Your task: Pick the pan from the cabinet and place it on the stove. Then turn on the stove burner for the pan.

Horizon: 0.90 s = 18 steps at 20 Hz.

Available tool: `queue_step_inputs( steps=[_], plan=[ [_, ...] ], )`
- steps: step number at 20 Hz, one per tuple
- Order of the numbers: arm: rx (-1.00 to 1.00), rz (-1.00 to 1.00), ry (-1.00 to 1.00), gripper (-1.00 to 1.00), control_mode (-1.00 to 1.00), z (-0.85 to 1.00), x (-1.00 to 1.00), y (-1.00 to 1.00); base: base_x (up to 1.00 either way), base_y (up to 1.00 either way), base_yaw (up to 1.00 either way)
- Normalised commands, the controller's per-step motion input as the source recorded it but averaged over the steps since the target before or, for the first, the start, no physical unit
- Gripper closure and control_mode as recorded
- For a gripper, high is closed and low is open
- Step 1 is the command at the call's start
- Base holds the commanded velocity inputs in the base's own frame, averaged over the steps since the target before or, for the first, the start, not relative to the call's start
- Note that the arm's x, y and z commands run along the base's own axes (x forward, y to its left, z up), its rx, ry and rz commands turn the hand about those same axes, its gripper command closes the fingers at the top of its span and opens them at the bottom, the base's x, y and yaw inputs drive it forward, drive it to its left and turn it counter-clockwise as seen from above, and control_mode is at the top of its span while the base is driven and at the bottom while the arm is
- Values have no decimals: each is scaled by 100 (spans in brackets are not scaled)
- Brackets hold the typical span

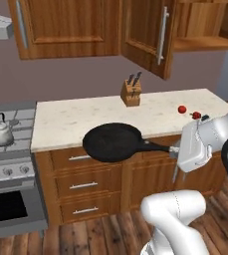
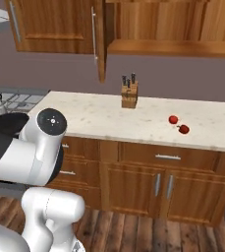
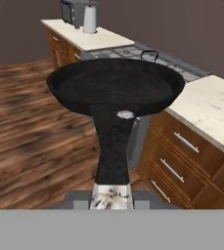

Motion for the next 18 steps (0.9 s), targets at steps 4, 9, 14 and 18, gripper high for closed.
queue_step_inputs(
  steps=[4, 9, 14, 18],
  plan=[
    [0, 0, 0, 100, 100, 0, 0, 0, -21, 60, 0],
    [0, 0, 0, 100, 100, 0, 0, 0, -19, 60, 0],
    [0, 0, 0, 100, 100, 0, 0, 0, -17, 59, 0],
    [0, 0, 0, 100, 100, 0, 0, 0, -16, 57, 0]
  ],
)
